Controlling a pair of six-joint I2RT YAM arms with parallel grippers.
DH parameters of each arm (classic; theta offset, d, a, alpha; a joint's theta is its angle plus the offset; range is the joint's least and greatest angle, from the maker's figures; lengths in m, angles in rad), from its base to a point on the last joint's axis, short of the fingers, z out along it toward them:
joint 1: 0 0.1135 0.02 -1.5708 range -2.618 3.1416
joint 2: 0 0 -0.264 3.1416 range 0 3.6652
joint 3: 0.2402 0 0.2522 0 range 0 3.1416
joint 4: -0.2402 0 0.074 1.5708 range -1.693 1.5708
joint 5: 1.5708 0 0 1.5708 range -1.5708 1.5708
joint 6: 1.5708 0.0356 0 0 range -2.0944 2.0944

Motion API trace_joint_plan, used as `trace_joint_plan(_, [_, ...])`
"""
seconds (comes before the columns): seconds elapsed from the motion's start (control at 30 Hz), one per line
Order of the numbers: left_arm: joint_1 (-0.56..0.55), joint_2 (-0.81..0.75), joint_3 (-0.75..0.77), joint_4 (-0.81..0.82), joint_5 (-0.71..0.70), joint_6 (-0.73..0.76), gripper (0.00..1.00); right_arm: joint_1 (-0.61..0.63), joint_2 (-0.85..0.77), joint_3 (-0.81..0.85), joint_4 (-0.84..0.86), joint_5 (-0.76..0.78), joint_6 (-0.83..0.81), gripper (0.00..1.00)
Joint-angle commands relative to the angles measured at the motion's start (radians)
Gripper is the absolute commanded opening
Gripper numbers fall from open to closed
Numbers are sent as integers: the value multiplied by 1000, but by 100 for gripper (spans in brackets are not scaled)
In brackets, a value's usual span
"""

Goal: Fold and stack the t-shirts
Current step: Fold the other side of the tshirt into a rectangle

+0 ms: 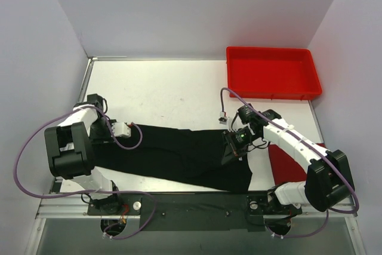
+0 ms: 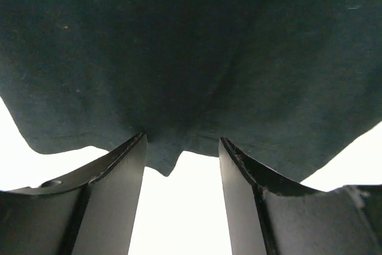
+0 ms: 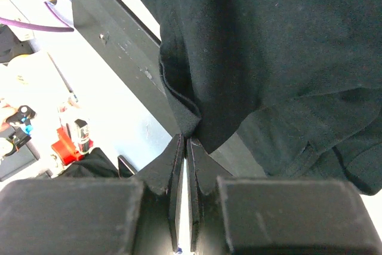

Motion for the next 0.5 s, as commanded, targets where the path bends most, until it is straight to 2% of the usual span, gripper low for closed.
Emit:
trace_joint_plan(0.0, [7, -16, -44, 158, -50, 42, 60, -10, 8, 32, -31, -31, -20, 0])
trace_joint_plan(0.03, [10, -16, -60, 196, -60, 41, 59, -10, 11, 35, -33, -32, -22, 0])
trace_joint_plan(0.1, [10, -7, -61, 225, -73, 42, 52, -13, 14, 42, -36, -40, -25, 0])
trace_joint_plan(0.2, [11, 11, -11, 195, -74, 4, 35, -19, 17, 54, -44, -39, -29, 0])
trace_joint_plan(0.3, [19, 30, 37, 137, -60, -51, 32, -27, 22, 65, -53, -28, -31, 0])
trace_joint_plan(0.33, [20, 36, 51, 135, -60, -57, 22, -31, 23, 69, -57, -26, -31, 0])
trace_joint_plan(0.37, [22, 39, 55, 135, -62, -68, 7, -34, 26, 71, -57, -25, -31, 0])
trace_joint_plan(0.4, [23, 43, 61, 140, -66, -74, 0, -39, 29, 74, -62, -22, -31, 0])
trace_joint_plan(0.47, [23, 48, 71, 137, -70, -85, 0, -49, 36, 83, -71, -17, -35, 0])
